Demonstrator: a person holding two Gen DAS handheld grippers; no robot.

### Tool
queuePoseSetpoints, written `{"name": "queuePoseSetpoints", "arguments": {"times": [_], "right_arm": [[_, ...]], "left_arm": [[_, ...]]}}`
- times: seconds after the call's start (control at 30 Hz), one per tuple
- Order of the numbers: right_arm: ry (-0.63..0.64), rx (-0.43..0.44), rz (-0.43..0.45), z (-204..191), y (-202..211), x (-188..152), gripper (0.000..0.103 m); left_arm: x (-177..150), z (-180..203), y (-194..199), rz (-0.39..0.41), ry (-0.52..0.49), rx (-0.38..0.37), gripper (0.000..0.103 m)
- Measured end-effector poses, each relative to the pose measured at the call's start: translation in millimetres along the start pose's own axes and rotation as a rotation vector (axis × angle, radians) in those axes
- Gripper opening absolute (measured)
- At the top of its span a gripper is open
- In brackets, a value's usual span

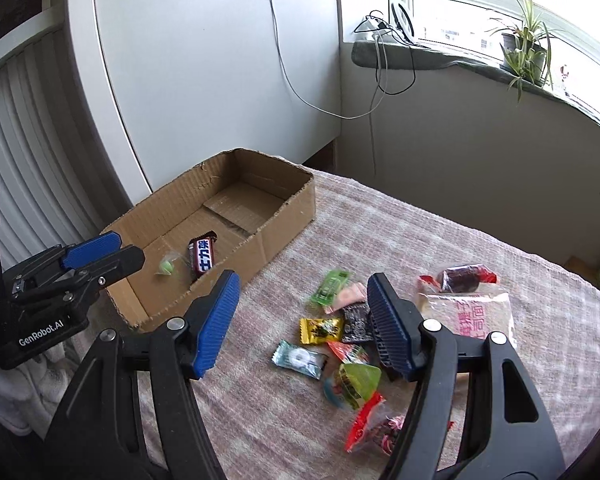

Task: Organize snacks
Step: 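Move the right gripper back to the red-edged bag of nuts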

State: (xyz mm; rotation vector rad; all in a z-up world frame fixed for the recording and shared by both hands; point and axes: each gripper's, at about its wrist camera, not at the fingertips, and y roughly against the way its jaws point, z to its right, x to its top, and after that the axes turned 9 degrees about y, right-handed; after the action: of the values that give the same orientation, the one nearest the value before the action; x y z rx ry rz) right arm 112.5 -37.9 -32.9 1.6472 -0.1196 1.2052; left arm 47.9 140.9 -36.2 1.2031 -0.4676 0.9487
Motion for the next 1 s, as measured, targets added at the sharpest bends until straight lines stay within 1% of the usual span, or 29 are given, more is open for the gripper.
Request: {"name": "queuePoseSetpoints", "arguments": {"times": [0.27, 0.4, 0.53, 0.63, 0.73, 0.83, 1.0], "right_arm": [[-0.083, -0.076, -0.050, 53, 24, -48, 0.069], [-0.116, -0.110, -0.085, 74, 29, -71, 0.069], [-0.146, -0.120, -0.114, 87, 30, -91, 0.069], [-0.149, -0.110, -0.130, 90, 28, -101, 0.069], [-0.127, -0.082, -0.134, 87, 25, -108, 0.069], [-0.084, -0.048, -0.138, 81, 20, -111, 0.069], [0.025, -0.007, -0.143, 69, 12, -111, 0.069]], "left_arm": [[-13, 25, -8, -0.041, -0.021, -0.047, 0.050], [-21, 37, -13, -0.066, -0.030, -0.074, 0.050], [-30, 51, -19, -0.095, -0.047, -0.093, 0.050], [-36, 60, -25, -0.119, -0.057, -0.108, 0.050], [-43, 67, -31, -0.146, -0.068, -0.115, 0.050], [-49, 72, -38, -0.173, -0.080, -0.116, 0.050], [-58, 78, -44, -0.216, -0.085, -0.128, 0.050]]}}
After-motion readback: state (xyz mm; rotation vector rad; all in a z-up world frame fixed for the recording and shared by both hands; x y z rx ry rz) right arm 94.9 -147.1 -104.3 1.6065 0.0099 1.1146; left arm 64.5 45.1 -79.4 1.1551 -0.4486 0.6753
